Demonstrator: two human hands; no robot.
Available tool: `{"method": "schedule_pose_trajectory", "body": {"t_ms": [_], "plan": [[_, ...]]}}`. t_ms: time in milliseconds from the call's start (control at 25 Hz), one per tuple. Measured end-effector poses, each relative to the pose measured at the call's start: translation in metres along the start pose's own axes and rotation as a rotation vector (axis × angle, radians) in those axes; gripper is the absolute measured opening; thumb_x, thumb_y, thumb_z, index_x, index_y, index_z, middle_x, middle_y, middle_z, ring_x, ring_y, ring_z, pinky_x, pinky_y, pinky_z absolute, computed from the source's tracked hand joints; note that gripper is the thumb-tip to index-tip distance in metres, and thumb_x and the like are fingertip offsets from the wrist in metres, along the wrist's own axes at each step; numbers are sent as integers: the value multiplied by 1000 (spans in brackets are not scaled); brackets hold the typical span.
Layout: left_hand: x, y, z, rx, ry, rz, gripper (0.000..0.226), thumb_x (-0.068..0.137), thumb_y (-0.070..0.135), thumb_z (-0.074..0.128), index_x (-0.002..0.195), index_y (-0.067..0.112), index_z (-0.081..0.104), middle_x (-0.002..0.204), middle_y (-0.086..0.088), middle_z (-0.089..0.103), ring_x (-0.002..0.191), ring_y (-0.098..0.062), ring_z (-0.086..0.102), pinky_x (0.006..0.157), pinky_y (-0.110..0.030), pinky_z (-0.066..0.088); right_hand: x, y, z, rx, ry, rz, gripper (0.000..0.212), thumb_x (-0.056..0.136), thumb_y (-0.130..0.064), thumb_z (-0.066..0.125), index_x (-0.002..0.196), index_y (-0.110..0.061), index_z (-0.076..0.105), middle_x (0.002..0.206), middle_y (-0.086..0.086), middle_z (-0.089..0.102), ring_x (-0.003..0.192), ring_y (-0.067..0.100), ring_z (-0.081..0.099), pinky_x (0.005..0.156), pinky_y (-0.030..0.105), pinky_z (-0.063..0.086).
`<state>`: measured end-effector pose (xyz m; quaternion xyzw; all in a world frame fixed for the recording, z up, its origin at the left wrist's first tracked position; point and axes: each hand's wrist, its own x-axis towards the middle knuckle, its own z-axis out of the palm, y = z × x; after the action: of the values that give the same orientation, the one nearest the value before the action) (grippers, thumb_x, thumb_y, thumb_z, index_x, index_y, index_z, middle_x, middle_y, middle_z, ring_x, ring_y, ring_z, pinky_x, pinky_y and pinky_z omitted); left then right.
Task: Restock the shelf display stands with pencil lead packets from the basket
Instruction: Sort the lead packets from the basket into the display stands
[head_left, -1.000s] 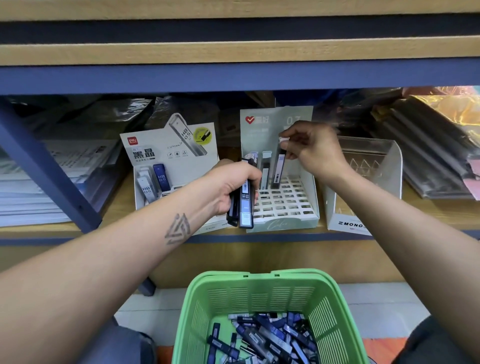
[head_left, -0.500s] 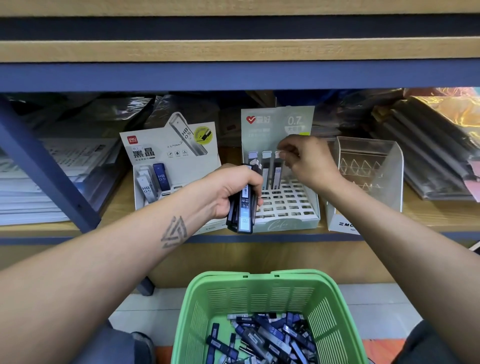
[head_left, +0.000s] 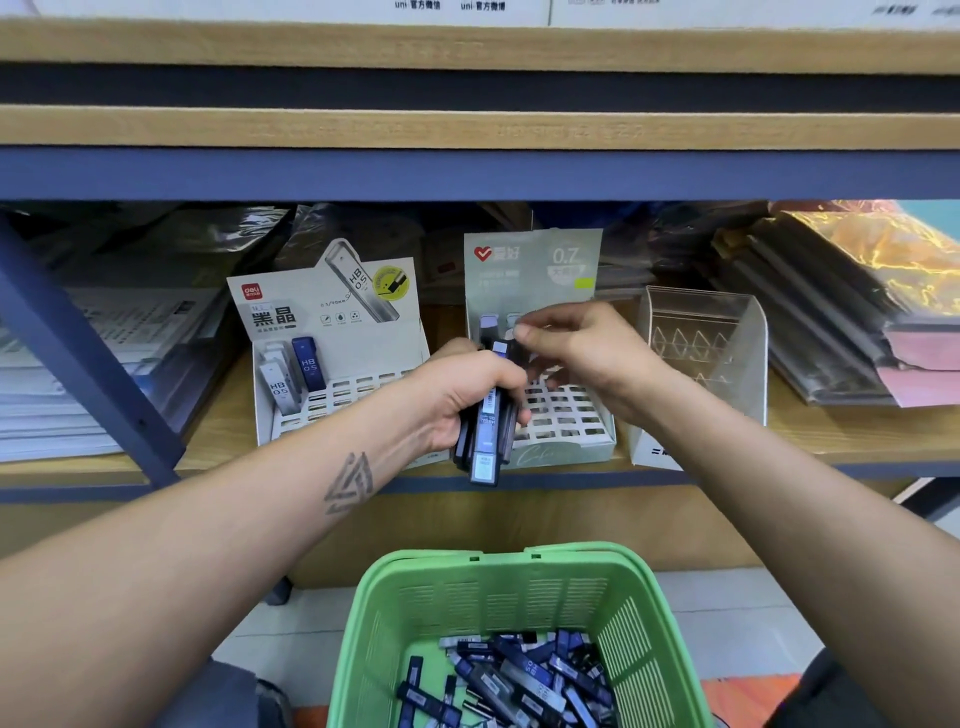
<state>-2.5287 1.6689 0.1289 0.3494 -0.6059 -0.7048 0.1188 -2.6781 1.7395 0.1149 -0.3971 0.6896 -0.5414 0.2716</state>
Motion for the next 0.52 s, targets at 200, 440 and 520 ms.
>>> {"method": "schedule_pose_trajectory", "body": {"t_ms": [200, 440, 520], "plan": [[-5, 0, 7, -36, -30, 10, 19, 81, -16, 53, 95, -6, 60, 71, -23, 63, 59, -29, 67, 53, -33, 58, -4, -1, -10, 310, -76, 205, 11, 83, 7, 73, 92, 0, 75, 73, 12, 72, 62, 17, 65, 57, 20, 56], [-4, 2, 9, -60, 14, 4, 27, 82, -13, 56, 108, -12, 57, 83, -32, 68, 69, -36, 73, 62, -43, 62, -3, -4, -18, 365, -21, 261, 17, 83, 13, 68, 92, 0, 74, 81, 12, 75, 72, 18, 71, 60, 21, 59], [-2, 1, 8, -69, 72, -15, 36, 80, -13, 57, 116, -13, 54, 88, -34, 68, 68, -38, 73, 62, -49, 62, 1, -5, -19, 366, 29, 259, 21, 84, 15, 67, 97, 1, 74, 89, 16, 74, 76, 21, 70, 58, 22, 58]]}}
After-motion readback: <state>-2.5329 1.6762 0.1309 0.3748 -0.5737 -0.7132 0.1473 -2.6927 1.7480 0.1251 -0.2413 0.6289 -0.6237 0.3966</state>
